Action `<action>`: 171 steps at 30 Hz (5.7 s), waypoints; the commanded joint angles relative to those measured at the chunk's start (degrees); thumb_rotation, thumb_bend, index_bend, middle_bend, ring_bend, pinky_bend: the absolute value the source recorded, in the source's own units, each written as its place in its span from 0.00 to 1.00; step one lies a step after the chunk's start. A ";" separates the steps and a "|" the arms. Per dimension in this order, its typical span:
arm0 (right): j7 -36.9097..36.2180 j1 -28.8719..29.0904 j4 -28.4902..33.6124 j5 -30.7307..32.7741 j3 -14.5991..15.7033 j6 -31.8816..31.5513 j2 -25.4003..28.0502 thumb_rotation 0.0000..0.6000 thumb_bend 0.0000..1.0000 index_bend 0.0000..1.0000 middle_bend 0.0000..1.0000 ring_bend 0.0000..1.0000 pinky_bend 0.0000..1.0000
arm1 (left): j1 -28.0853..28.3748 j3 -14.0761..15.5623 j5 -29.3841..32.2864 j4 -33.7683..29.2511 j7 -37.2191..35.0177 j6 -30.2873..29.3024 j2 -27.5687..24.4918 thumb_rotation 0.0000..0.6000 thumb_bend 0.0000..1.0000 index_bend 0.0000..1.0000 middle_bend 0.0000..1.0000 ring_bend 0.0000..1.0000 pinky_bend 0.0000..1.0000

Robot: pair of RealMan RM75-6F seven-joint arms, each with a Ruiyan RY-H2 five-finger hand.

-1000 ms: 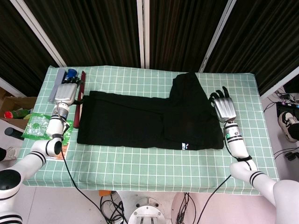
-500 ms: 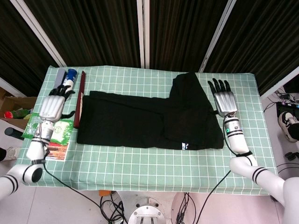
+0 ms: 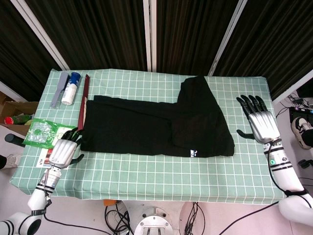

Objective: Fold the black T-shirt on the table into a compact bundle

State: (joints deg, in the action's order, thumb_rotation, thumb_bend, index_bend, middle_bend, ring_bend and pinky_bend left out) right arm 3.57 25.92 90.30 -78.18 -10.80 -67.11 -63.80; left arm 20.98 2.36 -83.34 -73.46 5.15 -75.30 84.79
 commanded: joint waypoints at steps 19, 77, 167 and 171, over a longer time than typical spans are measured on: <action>-4.81 -2.96 -1.57 -2.05 3.41 -1.58 -1.57 1.00 0.17 0.06 0.09 0.00 0.00 | 1.80 -3.53 -3.50 23.84 -4.22 -0.52 18.04 1.00 0.26 0.45 0.17 0.09 0.20; -16.40 -14.28 -35.51 -19.17 18.66 -18.60 -22.78 1.00 0.52 0.70 0.34 0.12 0.11 | -12.90 1.24 -5.95 26.12 -17.15 -15.60 20.00 1.00 0.49 0.57 0.25 0.15 0.20; 4.30 26.51 -31.90 8.56 -1.27 21.41 -26.90 1.00 0.52 0.68 0.31 0.08 0.12 | -18.82 -3.52 -5.31 -2.77 -10.32 -17.11 1.42 0.90 0.37 0.05 0.10 0.07 0.18; 15.50 21.41 -13.06 9.64 0.68 14.45 -16.91 1.00 0.52 0.68 0.32 0.14 0.12 | -18.94 -3.52 -5.81 -2.75 -10.51 -17.59 1.36 0.90 0.37 0.05 0.10 0.07 0.18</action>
State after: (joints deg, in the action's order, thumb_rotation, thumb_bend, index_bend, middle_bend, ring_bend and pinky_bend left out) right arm 9.34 54.26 58.36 -66.92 -12.78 -42.66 -92.68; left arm 2.06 -1.16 -89.15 -76.20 -5.35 -92.88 86.16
